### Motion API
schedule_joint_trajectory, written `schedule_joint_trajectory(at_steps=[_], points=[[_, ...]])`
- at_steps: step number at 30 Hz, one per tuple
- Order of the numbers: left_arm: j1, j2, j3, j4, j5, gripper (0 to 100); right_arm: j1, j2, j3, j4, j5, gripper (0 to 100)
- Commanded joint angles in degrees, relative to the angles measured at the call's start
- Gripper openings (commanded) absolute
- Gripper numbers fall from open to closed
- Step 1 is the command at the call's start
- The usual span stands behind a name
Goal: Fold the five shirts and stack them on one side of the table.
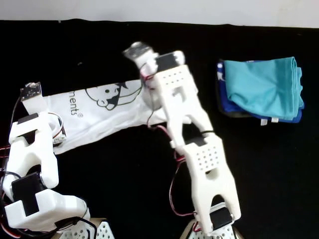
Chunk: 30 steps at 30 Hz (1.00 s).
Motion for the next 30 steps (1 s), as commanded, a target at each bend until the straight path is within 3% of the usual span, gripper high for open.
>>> schedule_joint_trajectory(at_steps=[1,8,15,23,30], points=[[0.22,-0.13,0.22,-1.14,0.00,1,-1.01,-5.32,2.77,-0.48,-0.35,0.6],[0.22,-0.13,0.22,-1.14,0.00,1,-1.71,-2.95,2.86,-14.11,-0.70,0.6],[0.22,-0.13,0.22,-1.14,0.00,1,-4.97,3.65,2.68,-15.87,-0.70,0.6],[0.22,-0.13,0.22,-1.14,0.00,1,-1.80,6.02,2.68,-27.74,-0.70,0.6],[0.22,-0.22,0.13,-1.14,-0.09,1,-1.36,5.76,-8.04,-15.69,-0.70,0.6]])
